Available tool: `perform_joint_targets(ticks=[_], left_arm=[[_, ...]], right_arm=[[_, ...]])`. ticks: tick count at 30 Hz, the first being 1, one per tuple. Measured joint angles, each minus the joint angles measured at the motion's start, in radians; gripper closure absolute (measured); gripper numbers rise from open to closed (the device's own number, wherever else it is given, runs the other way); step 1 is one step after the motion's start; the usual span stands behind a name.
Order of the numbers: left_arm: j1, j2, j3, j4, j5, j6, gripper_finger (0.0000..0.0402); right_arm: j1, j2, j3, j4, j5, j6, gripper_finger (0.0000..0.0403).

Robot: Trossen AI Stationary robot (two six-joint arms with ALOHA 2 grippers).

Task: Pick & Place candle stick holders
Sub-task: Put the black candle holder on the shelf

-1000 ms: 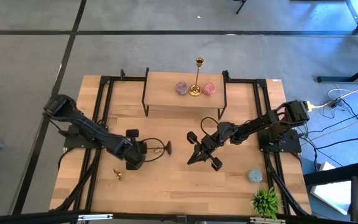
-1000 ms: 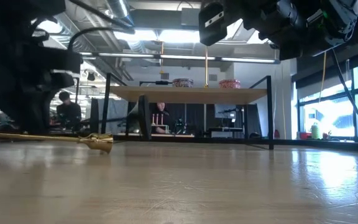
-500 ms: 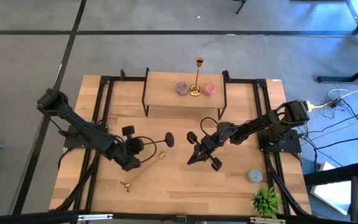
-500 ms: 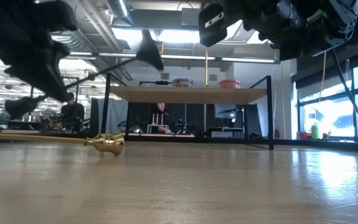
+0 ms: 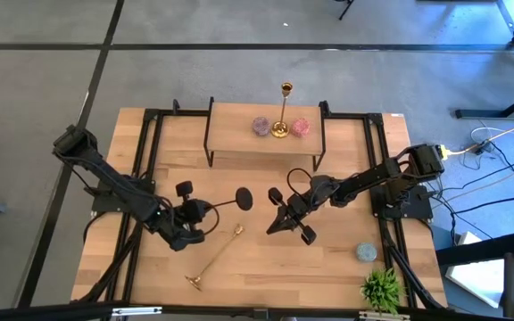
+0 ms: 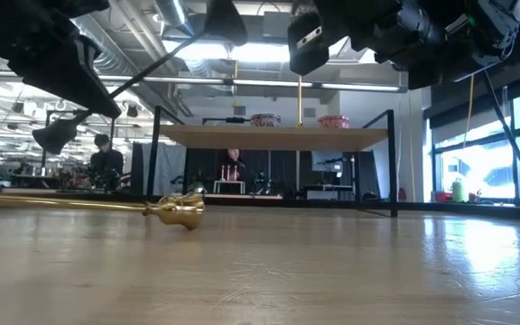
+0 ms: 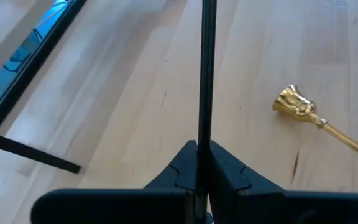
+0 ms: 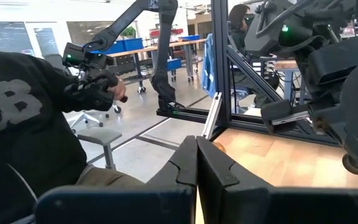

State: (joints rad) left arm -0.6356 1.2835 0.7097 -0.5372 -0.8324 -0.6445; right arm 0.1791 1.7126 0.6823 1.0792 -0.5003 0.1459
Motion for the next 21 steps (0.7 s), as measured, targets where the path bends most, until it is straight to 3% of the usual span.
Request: perform_joint_targets(ticks=[21], left_arm=[[0.000,0.001,0.000,0.112,-0.050,0.078,0.0392]], right_arm=[[0.000,0.000,0.000,0.000,0.001,0.000,0.0402]])
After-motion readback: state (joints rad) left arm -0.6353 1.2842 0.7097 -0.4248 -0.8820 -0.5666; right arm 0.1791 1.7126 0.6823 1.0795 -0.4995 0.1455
